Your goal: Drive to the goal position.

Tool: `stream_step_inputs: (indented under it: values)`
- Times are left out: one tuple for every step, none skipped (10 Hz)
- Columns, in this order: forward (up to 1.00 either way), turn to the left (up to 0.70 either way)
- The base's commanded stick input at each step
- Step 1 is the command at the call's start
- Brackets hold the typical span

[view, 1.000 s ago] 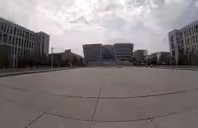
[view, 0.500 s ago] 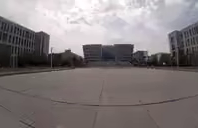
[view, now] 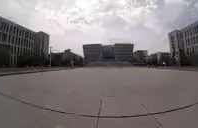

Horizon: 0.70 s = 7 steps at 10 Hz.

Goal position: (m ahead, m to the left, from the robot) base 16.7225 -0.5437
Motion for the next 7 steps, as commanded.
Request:
stream_step_inputs:
  values:
    - [0.70, 0.00]
    - [0.70, 0.00]
    - [0.70, 0.00]
    - [0.70, 0.00]
    - [0.70, 0.00]
    - [0.70, 0.00]
    - [0.70, 0.00]
